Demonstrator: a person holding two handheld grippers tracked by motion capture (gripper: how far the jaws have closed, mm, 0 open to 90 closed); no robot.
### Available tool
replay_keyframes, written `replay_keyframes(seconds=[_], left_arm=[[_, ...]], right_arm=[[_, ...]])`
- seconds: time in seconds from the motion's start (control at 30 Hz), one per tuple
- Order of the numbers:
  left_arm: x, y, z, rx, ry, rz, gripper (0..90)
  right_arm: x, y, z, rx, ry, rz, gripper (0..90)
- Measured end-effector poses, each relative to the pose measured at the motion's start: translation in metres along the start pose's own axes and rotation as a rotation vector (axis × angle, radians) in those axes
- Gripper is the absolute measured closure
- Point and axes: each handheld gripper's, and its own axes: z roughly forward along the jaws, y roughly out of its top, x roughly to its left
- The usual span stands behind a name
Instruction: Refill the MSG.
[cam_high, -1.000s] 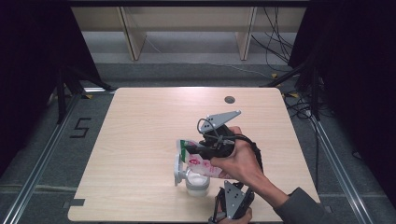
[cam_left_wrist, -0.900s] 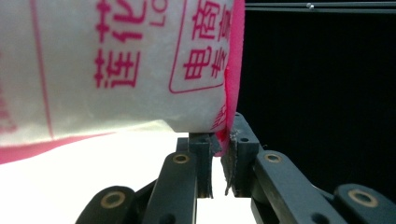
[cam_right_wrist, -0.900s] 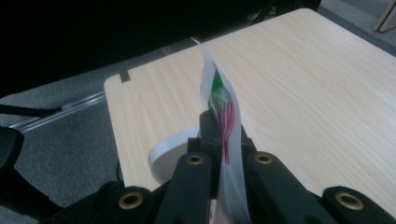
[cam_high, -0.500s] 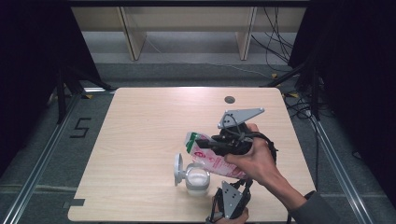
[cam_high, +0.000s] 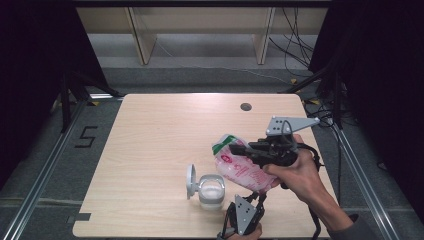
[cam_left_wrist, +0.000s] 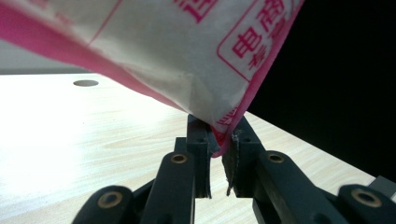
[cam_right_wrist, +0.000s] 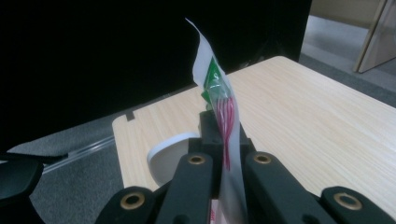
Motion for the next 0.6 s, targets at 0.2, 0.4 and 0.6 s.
replay_keyframes(seconds=[0.2,0.4,0.6], left_arm=[[0.003,-0.002,-0.002,0.013,0.0,0.008,79.0],[0.005,-0.002,-0.004,0.012,0.003,0.011,78.4],[0.006,-0.001,-0.008,0.026,0.018,0.019,76.9]], right_arm=[[-0.005,-0.006,-0.013,-0.037,-0.002,0.019,90.0],[-0.008,-0.009,-0.024,-0.06,-0.026,0.024,90.0],[-0.01,-0.011,-0.034,-0.082,-0.034,0.033,90.0]])
